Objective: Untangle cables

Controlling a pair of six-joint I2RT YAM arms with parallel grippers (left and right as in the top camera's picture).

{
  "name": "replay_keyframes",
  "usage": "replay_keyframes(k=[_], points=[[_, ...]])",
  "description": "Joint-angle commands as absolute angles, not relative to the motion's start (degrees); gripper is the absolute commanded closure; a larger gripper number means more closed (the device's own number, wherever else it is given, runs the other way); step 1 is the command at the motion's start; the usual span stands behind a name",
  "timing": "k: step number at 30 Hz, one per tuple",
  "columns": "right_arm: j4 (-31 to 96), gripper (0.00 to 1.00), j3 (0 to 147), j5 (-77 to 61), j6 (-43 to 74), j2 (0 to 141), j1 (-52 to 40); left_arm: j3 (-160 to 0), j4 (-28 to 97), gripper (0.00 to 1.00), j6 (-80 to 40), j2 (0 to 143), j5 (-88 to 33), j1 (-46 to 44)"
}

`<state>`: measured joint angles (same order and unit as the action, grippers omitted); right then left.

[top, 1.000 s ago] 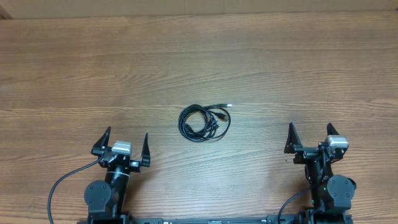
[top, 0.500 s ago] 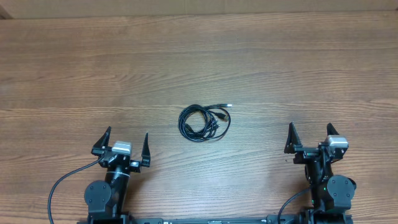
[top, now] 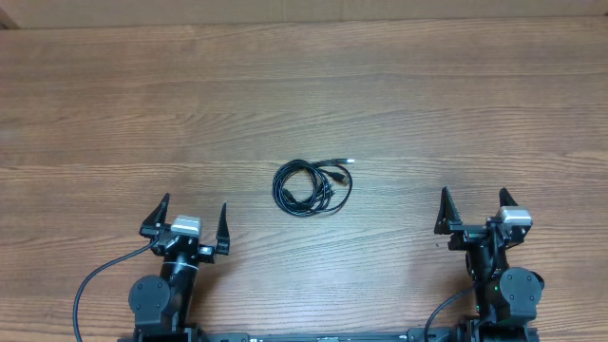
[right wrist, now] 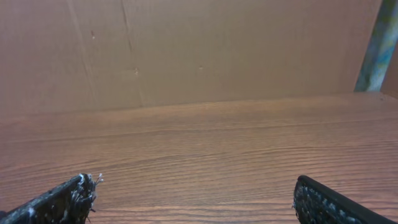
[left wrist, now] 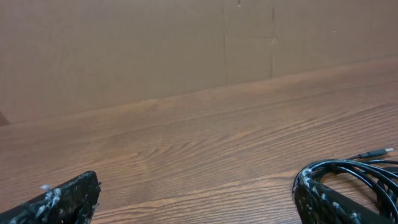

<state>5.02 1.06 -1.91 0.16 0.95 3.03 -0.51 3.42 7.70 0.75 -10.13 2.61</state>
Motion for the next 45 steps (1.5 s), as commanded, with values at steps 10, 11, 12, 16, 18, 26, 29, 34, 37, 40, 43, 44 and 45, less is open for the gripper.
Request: replay_keyframes(k=[10,11,12,16,18,26,29,34,37,40,43,44,45], points=[[4.7,0.00,0.5,-1.2,-0.1,0.4,3.2,-0.3,3.4,0.00,8.8,0.8,-11.0,2.2],[4.7,0.00,0.5,-1.3,-0.1,0.4,3.2,-0.3,3.4,0.00,8.8,0.8,-11.0,2.2],[4.7,0.00,0.5,-1.3,0.0,0.4,3.2,-0.3,3.4,0.00,8.8,0.8,-11.0,2.2],[4.6,0.00,0.5,-1.2,0.2,0.4,3.2,-0.3,3.4,0.00,8.8,0.8,-11.0,2.2],[4.7,0.00,0.5,-1.2,0.1,0.4,3.2,-0.3,3.4,0.00,8.5,0.8,-11.0,2.2],[9.0,0.00,2.9,2.3,0.2,0.4,3.2,-1.2,4.2,0.00,2.1,0.8,-9.9,2.2],[10.9,0.00,4.5,2.6,0.8,0.4,3.2,-2.9,6.8,0.00,1.2,0.8,-9.9,2.2],[14.8,0.00,7.3,4.9,5.2,2.7,3.2,-7.9,13.3,0.00,1.1,1.8,-9.9,2.2],[15.7,0.00,10.0,4.8,6.2,6.3,3.2,-12.1,17.2,0.00,0.6,4.5,-10.0,2.2],[17.6,0.00,14.4,4.8,6.2,12.5,3.2,-17.0,19.2,0.01,-2.8,9.8,-10.1,2.2],[20.9,0.00,19.9,4.4,6.2,19.5,3.2,-21.8,21.4,0.01,-3.9,15.2,-11.7,2.2],[22.0,0.00,21.6,4.3,6.2,21.6,3.2,-23.5,22.3,0.00,-3.9,17.1,-12.2,2.2],[23.7,0.00,24.3,4.2,6.2,24.6,3.2,-25.6,23.8,0.00,-3.9,19.4,-12.6,2.2]])
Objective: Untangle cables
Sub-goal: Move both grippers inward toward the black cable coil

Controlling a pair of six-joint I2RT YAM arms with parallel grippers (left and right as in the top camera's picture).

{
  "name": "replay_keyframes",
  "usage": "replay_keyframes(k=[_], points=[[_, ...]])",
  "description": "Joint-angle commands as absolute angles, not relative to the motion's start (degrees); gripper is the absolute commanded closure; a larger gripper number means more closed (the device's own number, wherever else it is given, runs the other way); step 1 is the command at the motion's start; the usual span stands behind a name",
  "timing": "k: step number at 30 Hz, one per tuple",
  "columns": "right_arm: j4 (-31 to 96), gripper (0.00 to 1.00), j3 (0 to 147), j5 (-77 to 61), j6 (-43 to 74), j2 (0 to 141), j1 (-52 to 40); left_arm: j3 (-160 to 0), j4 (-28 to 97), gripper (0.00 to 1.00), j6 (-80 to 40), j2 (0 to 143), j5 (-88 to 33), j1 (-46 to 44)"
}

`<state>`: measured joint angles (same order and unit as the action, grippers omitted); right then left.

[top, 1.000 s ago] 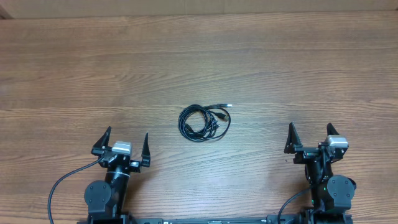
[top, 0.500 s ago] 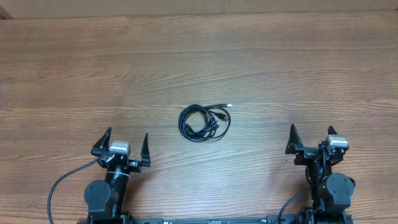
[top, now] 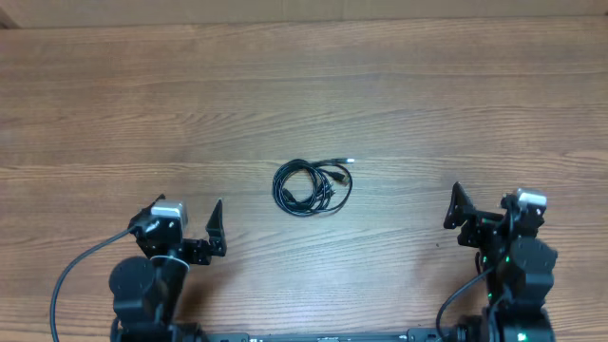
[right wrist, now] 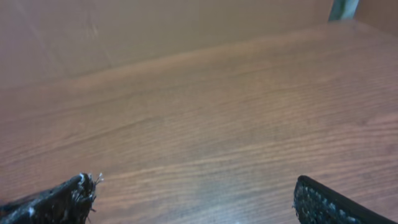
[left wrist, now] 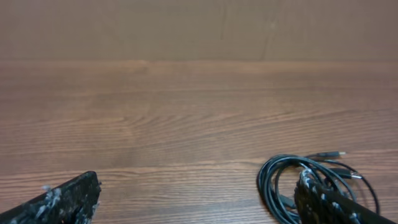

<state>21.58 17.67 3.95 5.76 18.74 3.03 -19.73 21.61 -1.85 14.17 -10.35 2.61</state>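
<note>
A small bundle of black cables [top: 313, 186] lies coiled on the wooden table near its middle, with plug ends poking out at its upper right. In the left wrist view the coil [left wrist: 314, 183] shows low at the right, partly behind my right-hand finger. My left gripper [top: 182, 226] is open near the front left, well short of the coil. At the front right, my right gripper [top: 486, 211] is open too; its wrist view shows only bare wood between its fingers [right wrist: 62, 199].
The wooden table [top: 304, 85] stretches wide around the cables. A brown cardboard wall [left wrist: 199, 28] stands along the table's far edge. The arm bases and their cords sit at the front edge.
Both arms have shifted: the left gripper now sits tilted and turned toward the cables, which show more fully in its wrist view. The right gripper has tipped down toward the table.
</note>
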Motion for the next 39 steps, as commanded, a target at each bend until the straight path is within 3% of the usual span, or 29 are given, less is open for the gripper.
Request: replay_keyframes(k=[1,9,14,32,39], points=[[24.4,0.00,25.3,4.2,6.2,25.7,3.2,-26.6,24.5,0.00,-3.9,20.4,-12.8,2.2],[39.7,0.00,42.9,2.2,6.2,44.2,3.2,-47.1,47.3,0.00,-3.9,38.0,-17.8,2.2],[46.5,0.00,50.0,1.5,6.0,50.8,3.2,-53.7,55.2,0.00,-3.9,42.7,-17.8,2.2],[41.3,0.00,51.4,-5.8,4.9,53.8,2.2,-53.9,50.4,0.00,-4.8,44.2,-17.6,2.2],[44.1,0.00,52.2,-6.1,1.9,55.7,-8.5,-54.0,43.9,0.00,-6.9,53.5,-19.4,-1.4]])
